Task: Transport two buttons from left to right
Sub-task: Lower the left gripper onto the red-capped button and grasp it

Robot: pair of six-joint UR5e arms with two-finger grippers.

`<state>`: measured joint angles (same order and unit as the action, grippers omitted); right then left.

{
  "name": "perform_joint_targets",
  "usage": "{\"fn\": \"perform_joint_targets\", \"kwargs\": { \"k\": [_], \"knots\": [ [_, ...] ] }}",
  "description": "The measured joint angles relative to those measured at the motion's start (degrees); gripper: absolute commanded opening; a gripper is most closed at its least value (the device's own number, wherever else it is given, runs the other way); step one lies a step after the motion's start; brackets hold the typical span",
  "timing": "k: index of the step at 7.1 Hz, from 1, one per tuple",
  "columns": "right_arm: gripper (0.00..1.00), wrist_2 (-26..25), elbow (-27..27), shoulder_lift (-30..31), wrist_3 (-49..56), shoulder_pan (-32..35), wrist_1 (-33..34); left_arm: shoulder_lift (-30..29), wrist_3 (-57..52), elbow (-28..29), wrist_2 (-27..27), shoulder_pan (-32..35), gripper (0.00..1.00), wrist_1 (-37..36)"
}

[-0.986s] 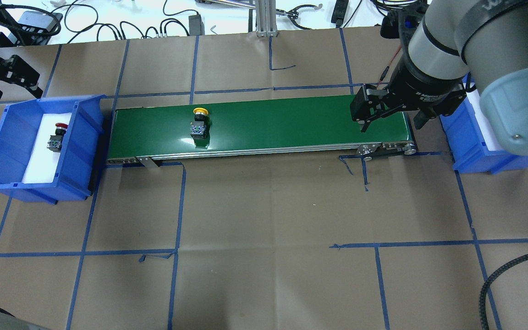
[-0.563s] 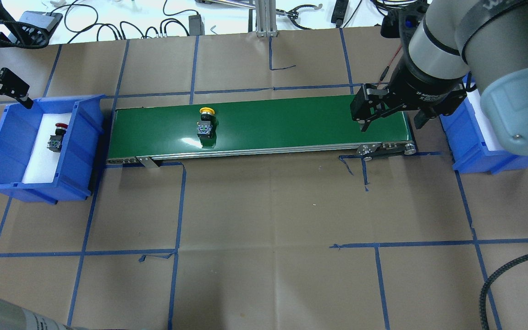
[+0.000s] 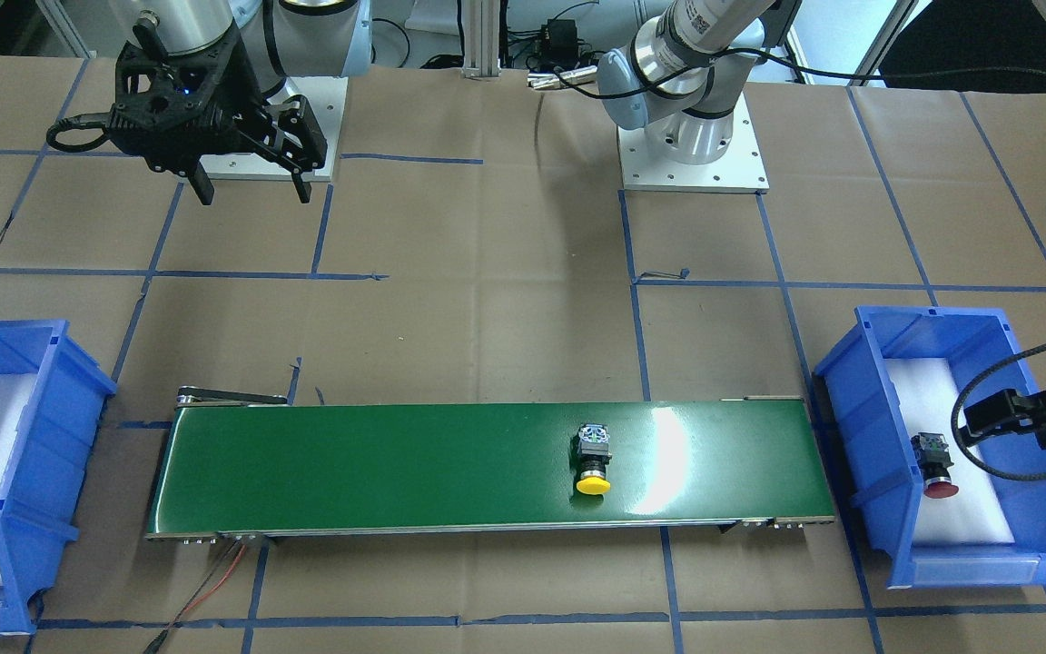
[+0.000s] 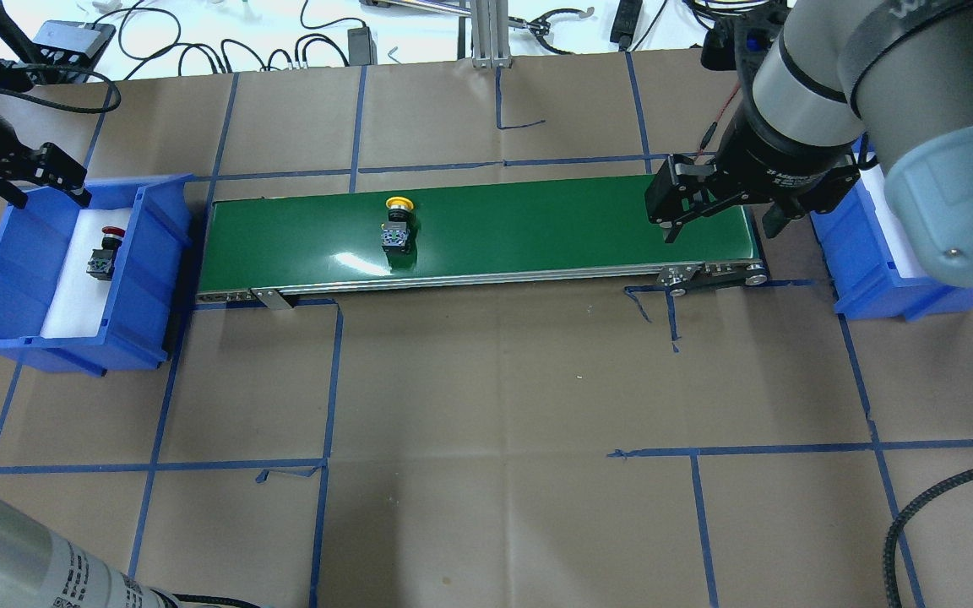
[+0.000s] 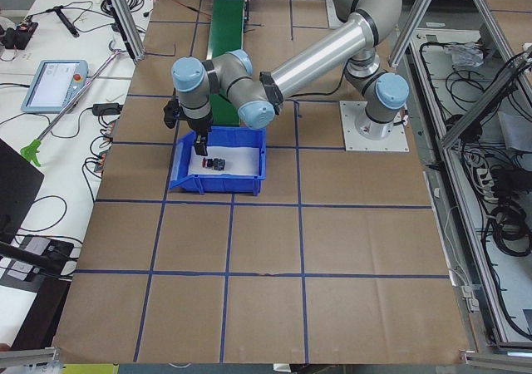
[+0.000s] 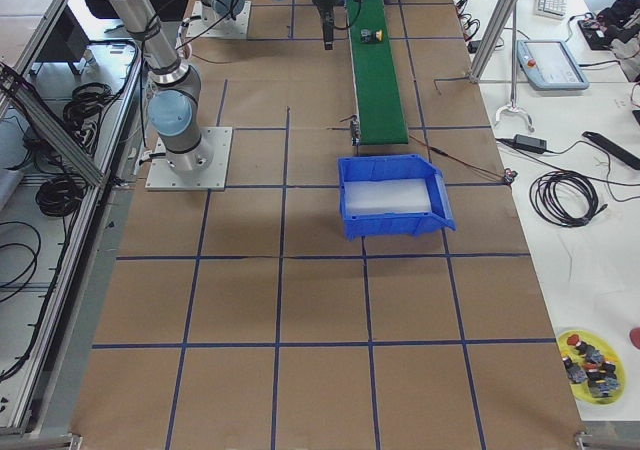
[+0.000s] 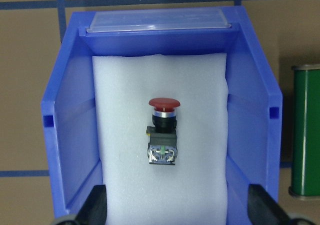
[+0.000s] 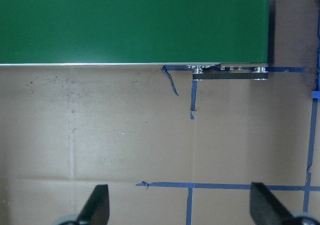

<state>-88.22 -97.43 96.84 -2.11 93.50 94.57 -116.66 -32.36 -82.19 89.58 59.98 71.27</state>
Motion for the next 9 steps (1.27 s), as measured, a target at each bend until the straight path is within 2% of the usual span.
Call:
{"fn": "perform_joint_targets", "kwargs": {
  "k": [3, 7, 8, 9],
  "knots": [
    [1.0, -0.01, -0.03, 0.05, 0.0, -0.01, 0.0, -3.51, -0.01, -1.51, -0.03, 0.05, 0.99, -3.88],
    [1.0, 0.07, 0.0, 0.08, 0.0, 0.01, 0.0, -5.35, -0.08, -7.73, -0.02, -0.13, 0.96, -12.31],
    [1.0, 0.09, 0.01, 0.09, 0.0, 0.01, 0.0, -5.51, -0.12, -8.3, -0.04, -0.17, 0.84, -12.97],
    [1.0, 0.13, -0.04, 0.03, 0.0, 0.01, 0.0, -5.56, -0.17, -8.49, -0.08, -0.19, 0.57, -13.17]
  ]
}}
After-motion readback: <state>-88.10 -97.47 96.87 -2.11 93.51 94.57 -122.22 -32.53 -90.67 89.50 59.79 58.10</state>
